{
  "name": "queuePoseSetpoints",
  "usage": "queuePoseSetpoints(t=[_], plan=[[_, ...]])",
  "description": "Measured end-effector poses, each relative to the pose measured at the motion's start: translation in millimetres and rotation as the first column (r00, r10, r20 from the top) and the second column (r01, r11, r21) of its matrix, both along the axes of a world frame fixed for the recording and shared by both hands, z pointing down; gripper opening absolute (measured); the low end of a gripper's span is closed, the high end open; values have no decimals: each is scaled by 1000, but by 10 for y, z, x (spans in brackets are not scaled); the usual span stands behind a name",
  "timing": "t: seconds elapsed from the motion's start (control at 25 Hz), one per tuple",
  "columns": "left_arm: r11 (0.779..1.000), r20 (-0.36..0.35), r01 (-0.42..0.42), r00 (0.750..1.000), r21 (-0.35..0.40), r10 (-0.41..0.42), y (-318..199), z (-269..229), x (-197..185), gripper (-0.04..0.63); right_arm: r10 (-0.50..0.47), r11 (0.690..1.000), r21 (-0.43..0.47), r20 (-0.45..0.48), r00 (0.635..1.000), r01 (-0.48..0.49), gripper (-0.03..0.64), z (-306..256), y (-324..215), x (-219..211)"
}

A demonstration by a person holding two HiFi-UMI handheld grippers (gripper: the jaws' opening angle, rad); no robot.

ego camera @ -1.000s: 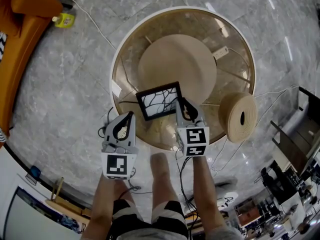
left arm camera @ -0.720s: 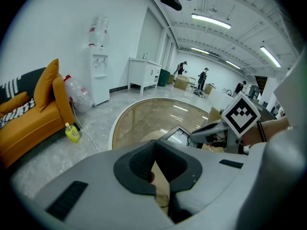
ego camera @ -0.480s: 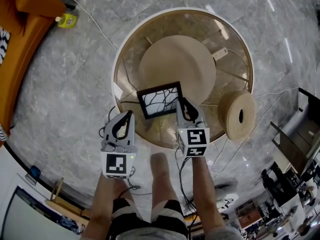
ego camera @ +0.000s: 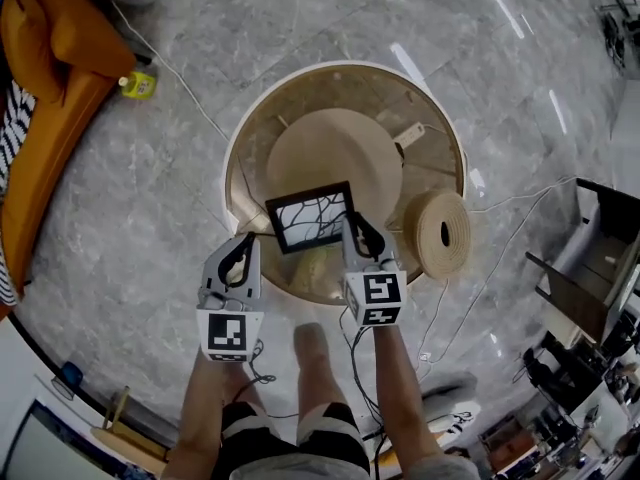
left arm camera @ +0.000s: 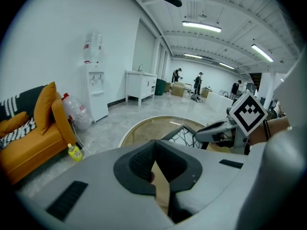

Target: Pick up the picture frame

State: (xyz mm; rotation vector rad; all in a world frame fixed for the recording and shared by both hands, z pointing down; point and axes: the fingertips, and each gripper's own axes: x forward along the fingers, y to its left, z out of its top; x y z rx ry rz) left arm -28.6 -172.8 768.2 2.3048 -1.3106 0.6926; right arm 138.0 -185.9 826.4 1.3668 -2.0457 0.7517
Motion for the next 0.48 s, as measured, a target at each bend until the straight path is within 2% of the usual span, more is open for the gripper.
queuePoseSetpoints(t=[0.12,0.24,0.48], plan=[[1000,-25,29,999,10,-28,-90,-379,51,17,18,1000,16,-2,1000,-18,61,-367,-24,79],[997,-1,-27,1000,79,27,-169,-725,86,17,51,996,73,11,999,-51,63,-768,-102,141],[988,-4,-56,998,147,57,-236,-1495,200,17,104,977,183,33,994,-109,61,-1653,-186,292]])
